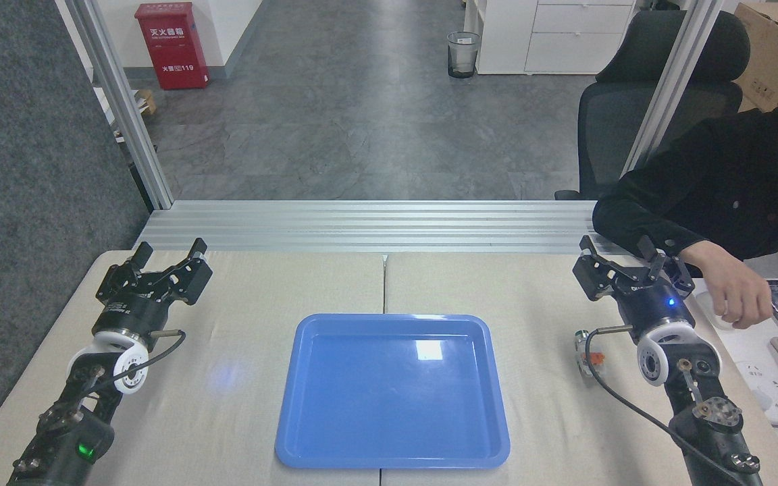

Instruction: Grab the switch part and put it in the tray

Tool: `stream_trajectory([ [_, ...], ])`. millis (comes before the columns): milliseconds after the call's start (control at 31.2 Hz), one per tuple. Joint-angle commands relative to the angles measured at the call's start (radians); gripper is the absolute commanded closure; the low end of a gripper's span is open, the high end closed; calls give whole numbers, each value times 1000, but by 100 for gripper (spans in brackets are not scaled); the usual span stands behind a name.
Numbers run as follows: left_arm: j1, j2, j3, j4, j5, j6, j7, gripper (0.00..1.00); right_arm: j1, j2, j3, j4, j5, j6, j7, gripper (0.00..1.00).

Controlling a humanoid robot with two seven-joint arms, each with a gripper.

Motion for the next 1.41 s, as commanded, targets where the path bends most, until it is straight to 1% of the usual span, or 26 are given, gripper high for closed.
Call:
stream_trajectory([
  [0, 0, 0, 0, 0, 0, 1, 0, 0, 0, 7, -27, 0, 0, -1, -1, 0],
  [1377, 0, 0, 0, 0, 0, 1, 0, 0, 0, 6, -25, 0, 0, -1, -2, 0],
])
